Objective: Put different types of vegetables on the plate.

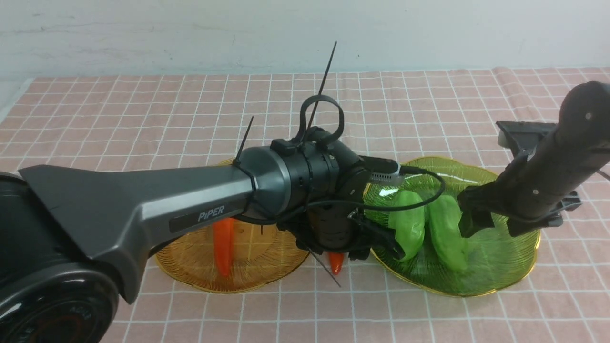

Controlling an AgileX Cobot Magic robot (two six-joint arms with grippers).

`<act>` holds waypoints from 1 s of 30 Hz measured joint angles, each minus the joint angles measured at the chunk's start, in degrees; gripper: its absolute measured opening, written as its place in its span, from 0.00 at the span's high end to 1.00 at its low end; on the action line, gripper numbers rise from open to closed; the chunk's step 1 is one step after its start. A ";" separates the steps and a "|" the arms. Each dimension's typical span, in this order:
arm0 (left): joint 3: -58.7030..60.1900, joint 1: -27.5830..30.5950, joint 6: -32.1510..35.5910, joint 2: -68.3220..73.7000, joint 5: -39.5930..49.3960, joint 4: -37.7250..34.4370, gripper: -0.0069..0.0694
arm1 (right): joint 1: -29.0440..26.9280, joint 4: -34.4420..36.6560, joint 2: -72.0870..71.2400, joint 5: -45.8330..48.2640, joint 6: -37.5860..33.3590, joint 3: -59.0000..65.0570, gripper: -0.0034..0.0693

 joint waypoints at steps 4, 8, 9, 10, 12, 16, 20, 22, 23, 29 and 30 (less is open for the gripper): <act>0.00 0.00 0.00 -0.05 0.05 0.08 0.68 | 0.00 0.46 0.00 0.00 0.00 0.00 0.15; 0.00 0.00 0.00 -0.46 0.38 0.02 0.71 | 0.00 0.64 0.00 0.21 -0.37 0.00 0.15; 0.08 0.00 0.00 -0.79 0.72 0.02 0.72 | 0.00 0.64 0.00 0.32 -0.37 0.00 0.15; 0.13 0.00 0.00 -1.33 1.13 0.02 0.72 | 0.00 0.64 0.00 0.54 -0.37 0.00 0.15; 0.12 0.00 0.00 -2.16 1.46 0.02 0.72 | 0.00 0.64 0.00 0.88 -0.37 0.00 0.15; 0.12 0.00 0.00 -5.04 1.56 0.02 0.72 | 0.00 0.70 0.00 2.25 -0.58 0.00 0.15; 0.12 0.00 0.21 -8.99 1.87 0.81 0.73 | 0.00 1.88 0.00 5.29 -2.64 0.00 0.15; 0.12 0.00 0.71 -10.92 2.99 1.35 0.73 | 0.00 2.61 -0.06 6.57 -3.64 0.00 0.15; 0.12 0.00 0.97 -12.03 3.48 1.76 0.73 | 0.00 3.21 -0.24 7.37 -4.47 0.00 0.15; 0.12 2.21 1.93 -17.34 13.65 5.74 0.73 | 0.00 7.74 -4.01 11.41 -8.49 0.00 0.15; 0.12 2.72 1.93 -17.70 14.82 6.13 0.73 | 0.00 8.84 -5.00 11.94 -9.08 0.00 0.15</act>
